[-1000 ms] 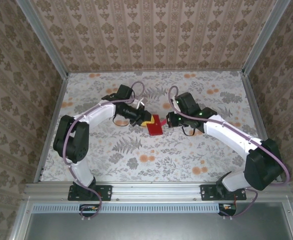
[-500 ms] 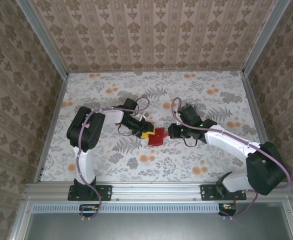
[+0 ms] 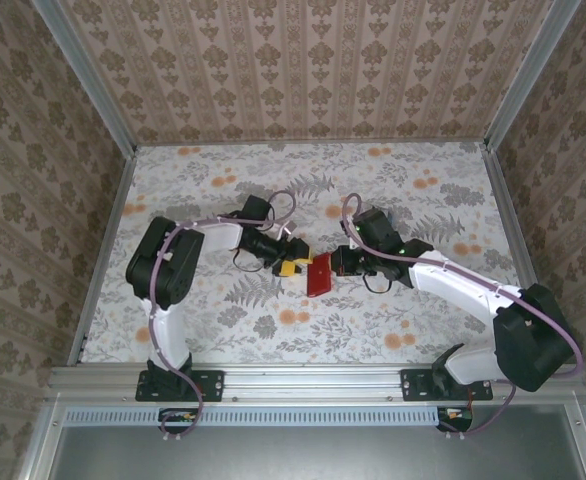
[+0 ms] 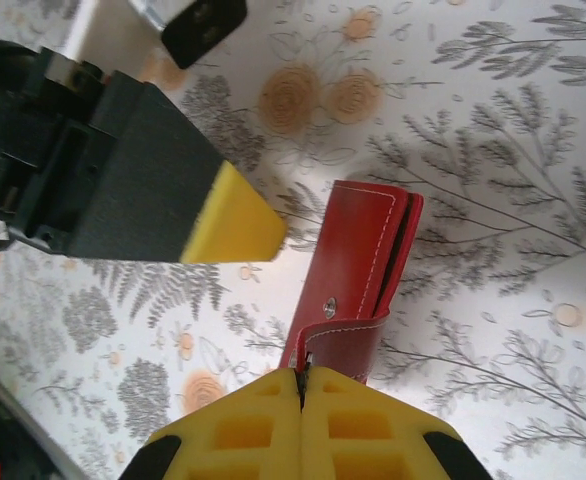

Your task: Put the credit cards into the card holder

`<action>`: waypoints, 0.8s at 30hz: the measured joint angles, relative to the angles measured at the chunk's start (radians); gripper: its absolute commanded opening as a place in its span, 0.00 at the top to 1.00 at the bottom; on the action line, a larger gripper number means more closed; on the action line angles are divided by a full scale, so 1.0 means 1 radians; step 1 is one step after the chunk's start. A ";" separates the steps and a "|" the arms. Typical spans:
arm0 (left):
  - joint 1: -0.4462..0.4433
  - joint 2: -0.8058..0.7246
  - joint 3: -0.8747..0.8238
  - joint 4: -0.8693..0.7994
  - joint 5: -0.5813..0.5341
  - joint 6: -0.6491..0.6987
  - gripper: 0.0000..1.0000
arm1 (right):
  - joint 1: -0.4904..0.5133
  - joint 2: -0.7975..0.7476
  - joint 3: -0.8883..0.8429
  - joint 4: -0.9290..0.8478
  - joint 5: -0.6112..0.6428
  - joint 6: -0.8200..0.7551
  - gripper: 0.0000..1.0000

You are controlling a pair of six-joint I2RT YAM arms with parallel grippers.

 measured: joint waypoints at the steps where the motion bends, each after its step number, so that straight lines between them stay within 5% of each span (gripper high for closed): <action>1: 0.000 -0.008 -0.006 0.001 0.002 -0.001 0.37 | 0.002 0.000 0.000 0.015 -0.010 0.006 1.00; 14: 0.030 -0.031 -0.008 -0.048 0.010 0.012 0.45 | 0.009 0.077 0.000 0.156 -0.084 0.066 1.00; 24: 0.102 -0.100 -0.012 -0.081 0.031 0.023 0.37 | 0.014 0.081 0.000 0.166 -0.085 0.084 1.00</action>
